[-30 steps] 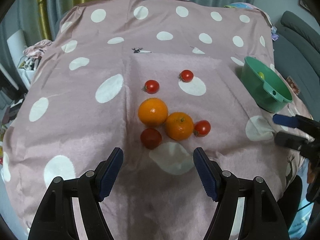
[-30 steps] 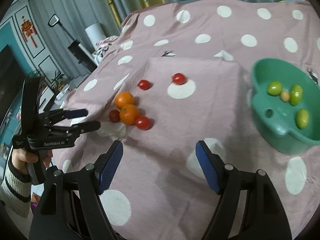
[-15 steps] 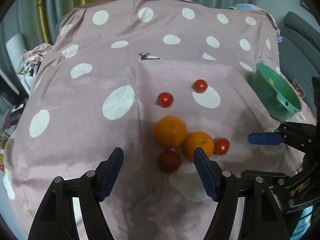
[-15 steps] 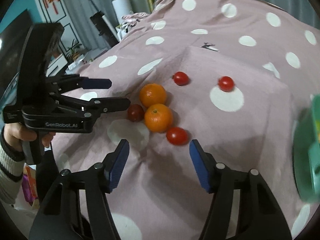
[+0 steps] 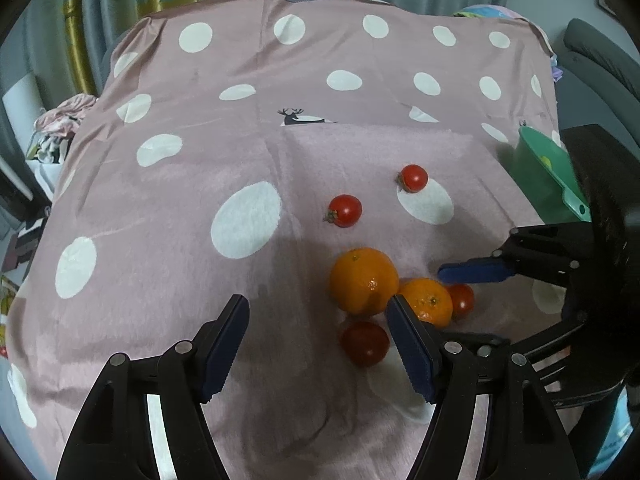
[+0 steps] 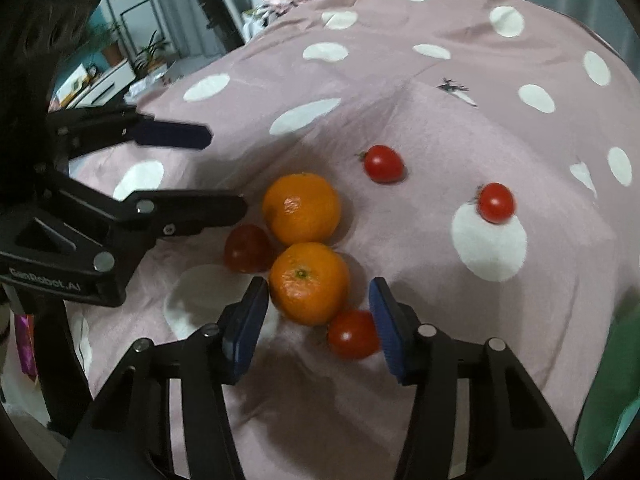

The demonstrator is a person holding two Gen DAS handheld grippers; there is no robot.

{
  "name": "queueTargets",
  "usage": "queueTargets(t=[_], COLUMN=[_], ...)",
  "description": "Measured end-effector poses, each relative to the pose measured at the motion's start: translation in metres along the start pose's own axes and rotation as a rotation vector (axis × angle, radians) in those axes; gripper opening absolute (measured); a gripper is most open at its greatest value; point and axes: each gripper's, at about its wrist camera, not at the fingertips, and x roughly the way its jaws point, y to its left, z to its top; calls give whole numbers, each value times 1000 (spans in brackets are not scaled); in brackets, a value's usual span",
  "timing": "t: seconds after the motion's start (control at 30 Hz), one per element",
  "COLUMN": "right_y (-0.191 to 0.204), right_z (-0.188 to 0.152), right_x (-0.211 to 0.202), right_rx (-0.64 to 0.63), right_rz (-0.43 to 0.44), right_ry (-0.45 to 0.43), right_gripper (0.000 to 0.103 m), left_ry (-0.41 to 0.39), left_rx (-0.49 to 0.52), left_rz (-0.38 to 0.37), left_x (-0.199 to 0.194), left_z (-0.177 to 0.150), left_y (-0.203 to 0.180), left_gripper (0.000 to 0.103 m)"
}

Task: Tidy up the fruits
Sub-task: 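Grasp an orange with the right tool while the left tool grasps another orange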

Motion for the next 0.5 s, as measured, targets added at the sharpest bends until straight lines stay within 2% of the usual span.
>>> queueTargets(t=[0.07,0.17,0.3,0.5], right_y=[3,1,-13,-37], right_z=[2,3,-4,-23], right_x=[6,8,1,-33], right_rx=[-26,-24,60,190], right_rz=[2,17,30,20], right_ry=[17,11,-25,-108], right_gripper=[44,44,43,43], left_ry=[1,6,10,15], left_rx=[8,11,26,62], left_rz=[-7,-14,-34,-71], left_x=[2,5,8,17], left_z=[1,4,7,14], left_y=[0,-1,-6,-21], left_gripper=[73,73,73,73])
